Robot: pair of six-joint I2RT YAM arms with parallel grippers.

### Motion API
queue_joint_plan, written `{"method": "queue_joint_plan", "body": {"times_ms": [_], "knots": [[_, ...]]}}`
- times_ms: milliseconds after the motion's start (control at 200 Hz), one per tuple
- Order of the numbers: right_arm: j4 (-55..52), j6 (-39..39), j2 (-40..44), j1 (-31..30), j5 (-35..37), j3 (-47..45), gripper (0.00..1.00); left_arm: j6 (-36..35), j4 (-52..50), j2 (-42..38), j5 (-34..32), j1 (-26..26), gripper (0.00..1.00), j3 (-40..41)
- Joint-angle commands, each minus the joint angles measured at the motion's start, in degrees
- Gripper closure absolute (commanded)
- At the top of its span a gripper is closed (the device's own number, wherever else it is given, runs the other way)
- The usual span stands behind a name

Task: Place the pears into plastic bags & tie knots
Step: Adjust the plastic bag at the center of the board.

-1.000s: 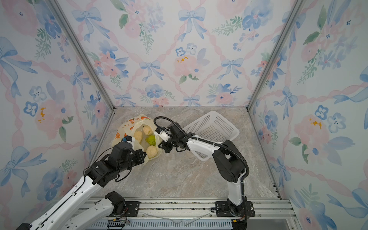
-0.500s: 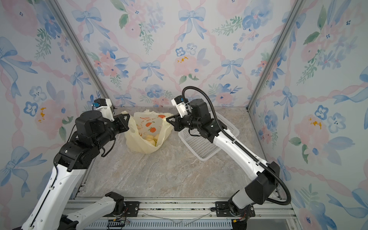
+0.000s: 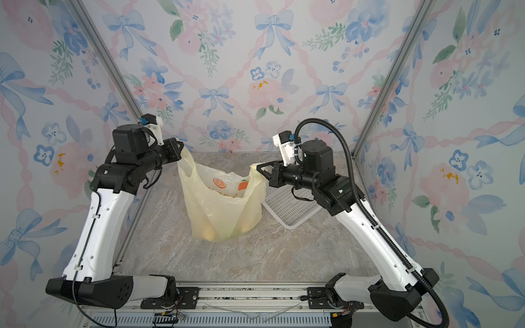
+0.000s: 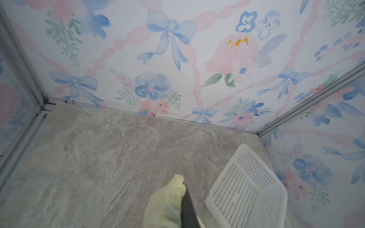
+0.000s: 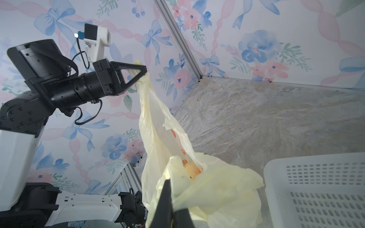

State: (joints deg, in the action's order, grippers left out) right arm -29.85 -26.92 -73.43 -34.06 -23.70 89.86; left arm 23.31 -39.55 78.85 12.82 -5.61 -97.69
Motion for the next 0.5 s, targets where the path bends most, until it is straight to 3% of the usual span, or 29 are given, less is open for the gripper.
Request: {"method": "queue_joint_plan", "body": {"times_ms": [0, 175, 300, 390, 495], "knots": [[-0.8, -3.7, -1.1, 1.4, 1.0, -3.7, 1.00, -4.6, -1.1, 3.8, 12.9, 0.0, 1.00, 2.6], [1.5, -4.7, -4.4, 2.4, -0.3, -3.9, 1.00, -9.2, -0.7, 7.9, 15.2, 0.1, 0.98, 3.5], [0.3, -3.9, -5.6, 3.3, -0.4, -2.7, 1.00, -9.5, -0.7, 7.8, 17.5, 0.1, 0.79, 0.9], [-0.2, -3.2, -5.2, 4.0, -0.1, -2.2, 0.84, -8.7, -0.6, 6.7, 19.9, 0.1, 0.75, 0.0], [-2.2, -1.2, -4.7, 4.8, -0.3, -0.4, 0.52, -7.3, -0.4, 5.4, 23.6, 0.1, 0.67, 0.4]]}}
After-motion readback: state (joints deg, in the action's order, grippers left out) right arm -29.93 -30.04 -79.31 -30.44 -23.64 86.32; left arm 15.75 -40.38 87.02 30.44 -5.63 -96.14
